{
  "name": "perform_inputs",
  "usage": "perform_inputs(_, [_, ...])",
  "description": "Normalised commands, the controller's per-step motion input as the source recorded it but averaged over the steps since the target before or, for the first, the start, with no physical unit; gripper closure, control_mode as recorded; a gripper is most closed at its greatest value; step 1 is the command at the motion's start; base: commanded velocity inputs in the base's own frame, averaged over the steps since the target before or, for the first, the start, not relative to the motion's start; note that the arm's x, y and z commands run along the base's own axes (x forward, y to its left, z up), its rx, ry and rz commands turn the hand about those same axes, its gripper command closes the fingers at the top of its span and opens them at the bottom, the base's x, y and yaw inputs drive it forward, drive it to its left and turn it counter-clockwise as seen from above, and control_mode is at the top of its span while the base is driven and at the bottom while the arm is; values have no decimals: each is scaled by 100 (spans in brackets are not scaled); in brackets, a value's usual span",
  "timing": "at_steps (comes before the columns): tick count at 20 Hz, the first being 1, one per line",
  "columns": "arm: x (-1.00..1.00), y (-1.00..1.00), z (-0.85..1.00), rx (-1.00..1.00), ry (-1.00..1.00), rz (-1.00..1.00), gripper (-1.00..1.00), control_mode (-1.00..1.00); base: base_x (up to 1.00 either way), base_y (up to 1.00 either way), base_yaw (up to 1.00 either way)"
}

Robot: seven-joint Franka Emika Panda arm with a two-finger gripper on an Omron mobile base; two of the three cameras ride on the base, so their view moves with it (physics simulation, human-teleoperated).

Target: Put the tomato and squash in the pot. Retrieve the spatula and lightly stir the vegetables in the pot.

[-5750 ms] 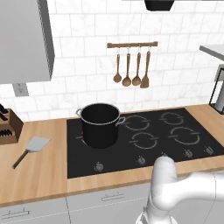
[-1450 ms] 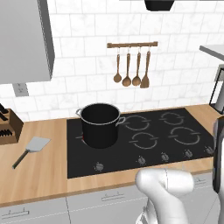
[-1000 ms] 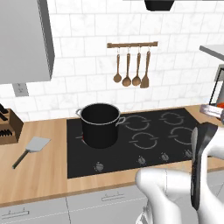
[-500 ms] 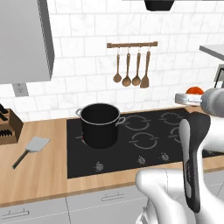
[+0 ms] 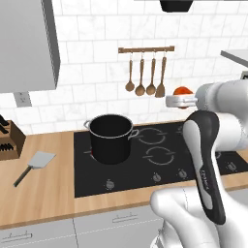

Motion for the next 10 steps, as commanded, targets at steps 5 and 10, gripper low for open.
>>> perform_inputs(5, [21, 31, -7, 2, 0, 9, 100, -100, 0, 0, 0])
perform_inputs(10, [33, 47, -27, 1, 2, 8, 100, -100, 0, 0, 0])
